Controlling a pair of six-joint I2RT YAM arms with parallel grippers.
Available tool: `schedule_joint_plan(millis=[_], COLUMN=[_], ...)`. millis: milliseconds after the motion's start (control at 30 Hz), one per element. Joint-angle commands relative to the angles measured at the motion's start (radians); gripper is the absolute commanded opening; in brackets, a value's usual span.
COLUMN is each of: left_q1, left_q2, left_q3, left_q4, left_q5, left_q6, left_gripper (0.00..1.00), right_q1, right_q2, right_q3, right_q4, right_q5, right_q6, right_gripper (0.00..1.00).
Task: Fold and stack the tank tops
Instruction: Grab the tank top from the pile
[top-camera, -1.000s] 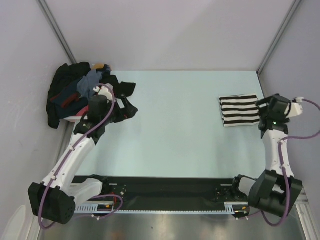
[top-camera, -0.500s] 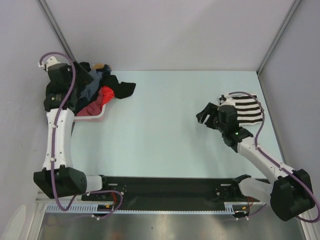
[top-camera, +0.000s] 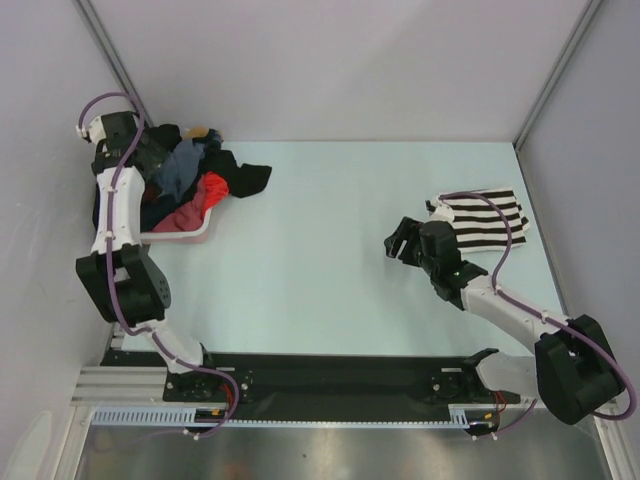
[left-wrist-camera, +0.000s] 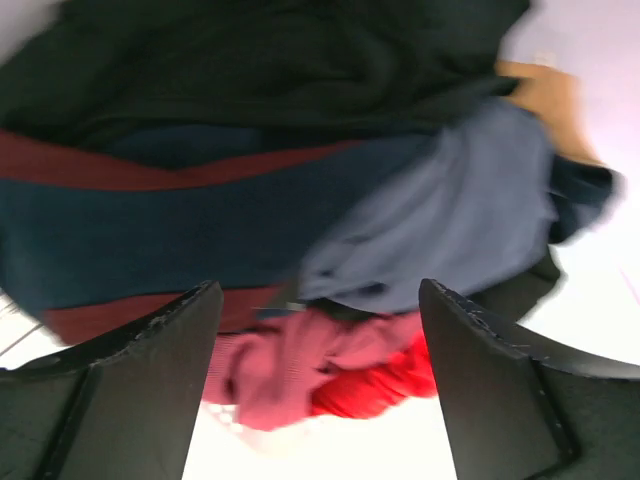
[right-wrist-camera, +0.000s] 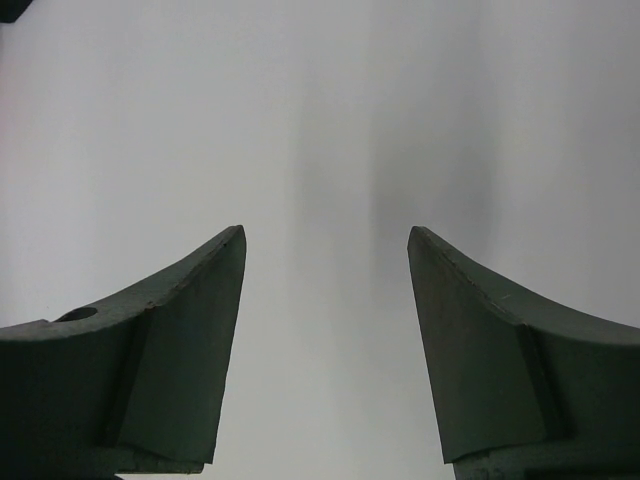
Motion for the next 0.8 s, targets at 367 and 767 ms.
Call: schedule_joint_plan(millis=[367, 767], left_q1=[0.180, 0.065], left_q2=[0.011, -0.417], left_q3=[-0.139, -0.213], left_q4=[0.050, 0.201], left_q5=[0.049, 0.126], left_q6=[-0.116, -0.069], left_gripper=[0.00, 0.00], right_q1=[0.005, 0.005], right_q2=[0.033, 0.049], right_q3=[0.008, 0.013], right_q4=[0.050, 0.050], right_q5=[0.046, 0.063], right_q6=[-0.014, -0.017], right_gripper=[0.70, 0.70])
